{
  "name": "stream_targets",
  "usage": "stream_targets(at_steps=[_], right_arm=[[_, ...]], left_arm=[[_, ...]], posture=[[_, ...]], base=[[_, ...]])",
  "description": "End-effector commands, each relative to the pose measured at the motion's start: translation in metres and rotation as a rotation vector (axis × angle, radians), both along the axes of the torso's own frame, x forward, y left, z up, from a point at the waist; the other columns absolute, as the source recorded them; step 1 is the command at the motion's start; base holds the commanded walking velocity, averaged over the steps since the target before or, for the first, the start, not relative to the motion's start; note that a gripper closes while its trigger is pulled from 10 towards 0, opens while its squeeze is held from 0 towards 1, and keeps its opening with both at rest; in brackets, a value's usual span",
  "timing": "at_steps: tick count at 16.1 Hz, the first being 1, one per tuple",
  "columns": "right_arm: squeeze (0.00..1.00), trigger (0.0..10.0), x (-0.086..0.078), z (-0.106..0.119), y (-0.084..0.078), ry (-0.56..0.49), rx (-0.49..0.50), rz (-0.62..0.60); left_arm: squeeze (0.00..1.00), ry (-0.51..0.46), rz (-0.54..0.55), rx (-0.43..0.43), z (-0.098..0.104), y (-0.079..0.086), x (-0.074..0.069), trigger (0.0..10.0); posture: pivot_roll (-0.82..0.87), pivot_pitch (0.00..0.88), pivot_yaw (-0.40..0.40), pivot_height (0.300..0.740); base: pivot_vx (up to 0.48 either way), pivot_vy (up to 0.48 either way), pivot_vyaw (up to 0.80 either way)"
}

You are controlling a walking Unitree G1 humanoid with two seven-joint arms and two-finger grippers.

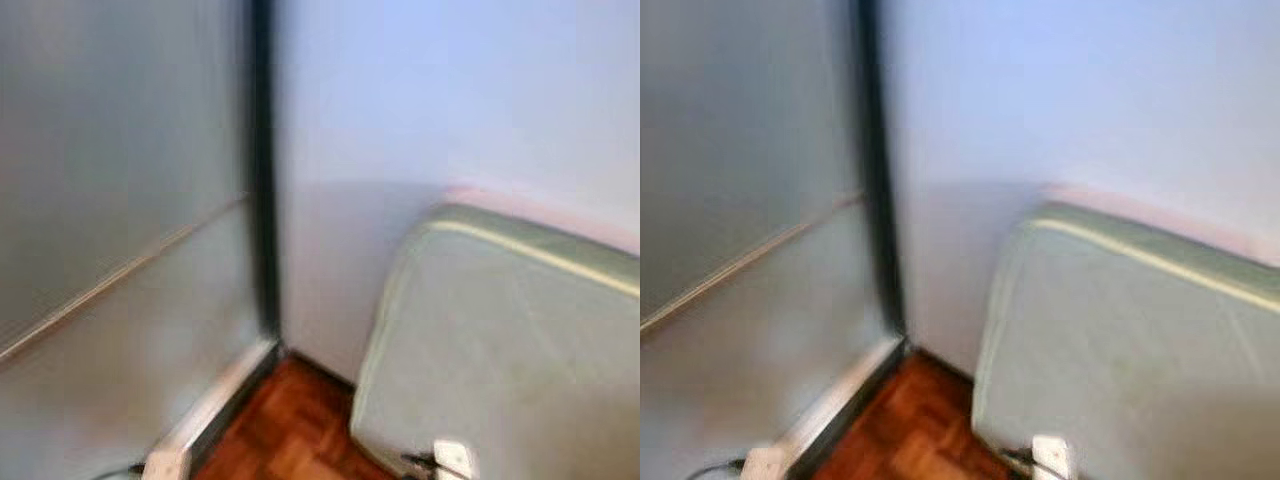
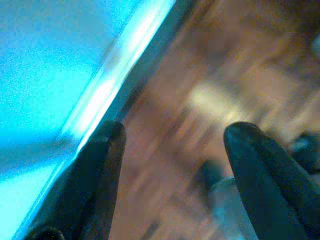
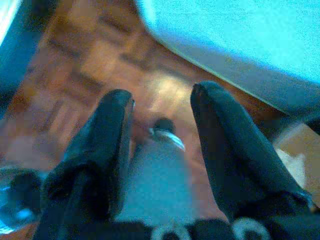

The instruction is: Clean up the room

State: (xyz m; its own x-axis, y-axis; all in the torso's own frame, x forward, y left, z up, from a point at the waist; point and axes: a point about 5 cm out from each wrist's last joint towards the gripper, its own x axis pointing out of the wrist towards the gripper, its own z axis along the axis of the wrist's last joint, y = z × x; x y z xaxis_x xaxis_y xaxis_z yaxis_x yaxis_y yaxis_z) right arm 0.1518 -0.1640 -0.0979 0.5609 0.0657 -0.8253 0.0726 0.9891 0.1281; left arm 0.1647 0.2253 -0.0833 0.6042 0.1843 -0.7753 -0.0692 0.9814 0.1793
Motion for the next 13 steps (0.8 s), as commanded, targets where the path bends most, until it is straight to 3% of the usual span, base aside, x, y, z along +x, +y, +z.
stream_targets(at_steps=[1,7,13], right_arm=[[0.0,10.0,0.004,0.001,-0.001,-0.004,-0.001,-0.006],[0.0,10.0,0.004,0.003,-0.015,-0.012,-0.026,-0.003],[0.0,10.0,0.006,0.003,-0.005,-0.019,-0.009,-0.006]], left_arm=[[0.0,0.014,-0.01,-0.006,-0.003,-0.002,-0.005,10.0],[0.0,0.003,-0.021,-0.018,-0.002,-0.004,-0.003,10.0],[0.0,0.016,-0.001,-0.033,-0.003,-0.005,-0.004,10.0]], posture=[[0.09,0.0,-0.048,0.74],[0.1,0.0,-0.049,0.74],[0.1,0.0,-0.045,0.74]], base=[[0.0,0.0,-0.74],[0.0,0.0,0.0],[0.0,0.0,0.0]])
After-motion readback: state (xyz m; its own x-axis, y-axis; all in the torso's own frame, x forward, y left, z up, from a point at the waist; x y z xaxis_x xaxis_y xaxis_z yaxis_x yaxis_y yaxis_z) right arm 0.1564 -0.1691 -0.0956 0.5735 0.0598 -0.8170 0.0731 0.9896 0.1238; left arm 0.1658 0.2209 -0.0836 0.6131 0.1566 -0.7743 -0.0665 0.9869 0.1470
